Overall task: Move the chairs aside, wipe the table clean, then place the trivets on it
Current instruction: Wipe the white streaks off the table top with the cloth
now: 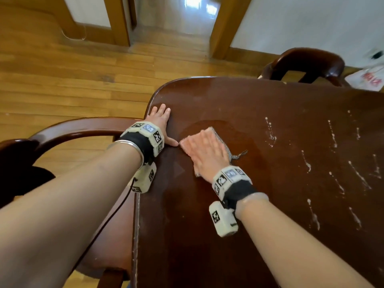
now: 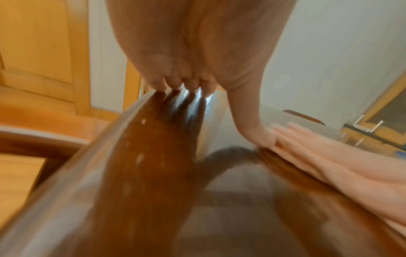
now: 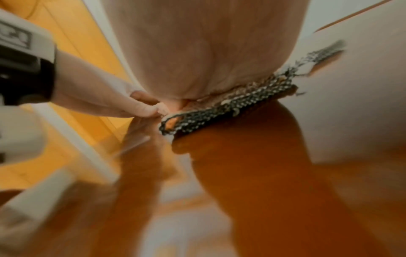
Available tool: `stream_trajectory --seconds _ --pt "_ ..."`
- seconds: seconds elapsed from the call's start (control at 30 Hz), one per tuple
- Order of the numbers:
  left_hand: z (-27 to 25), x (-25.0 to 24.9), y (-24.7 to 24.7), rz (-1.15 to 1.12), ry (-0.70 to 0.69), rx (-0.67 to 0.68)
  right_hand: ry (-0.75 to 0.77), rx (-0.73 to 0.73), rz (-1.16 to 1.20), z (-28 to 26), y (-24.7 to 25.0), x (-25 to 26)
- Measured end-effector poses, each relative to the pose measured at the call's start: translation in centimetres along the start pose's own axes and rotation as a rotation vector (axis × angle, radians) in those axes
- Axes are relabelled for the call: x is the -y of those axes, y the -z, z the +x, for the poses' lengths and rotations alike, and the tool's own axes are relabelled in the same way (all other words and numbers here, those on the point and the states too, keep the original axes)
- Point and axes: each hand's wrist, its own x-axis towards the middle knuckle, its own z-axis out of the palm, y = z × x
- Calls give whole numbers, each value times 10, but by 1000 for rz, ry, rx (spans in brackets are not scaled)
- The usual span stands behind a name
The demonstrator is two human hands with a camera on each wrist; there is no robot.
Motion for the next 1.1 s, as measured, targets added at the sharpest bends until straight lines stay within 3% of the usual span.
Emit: stream_trajectory --seconds 0.1,0.2,0.27,0.33,0.47,0.6,0.7,0.77,0.87,1.0,1.1 --pt "12 3 9 -6 10 -1 -200 1 45 20 17 -43" --pt "22 3 12 21 11 -6 -351 -56 118 67 44 -54" --pt "27 2 15 46 12 0 -323 -70 97 97 47 -39" --pt "29 1 16 67 18 -2 -189 -123 46 107 44 -15" --pt "34 -2 19 53 15 -2 18 -46 -57 77 27 -3" --pt "42 2 29 3 -5 0 -122 -53 -96 81 40 -55" --pt "47 5 29 -10 -8 -11 -353 -100 86 111 53 -60" --pt "50 5 31 -5 -5 -11 -276 -130 44 115 53 -31" --pt "51 0 31 17 15 -7 -86 -57 -33 95 43 9" --pt "51 3 35 -7 11 11 37 -35 -94 66 35 -16" --pt "54 3 43 -46 5 -4 -181 -44 -45 91 52 -64"
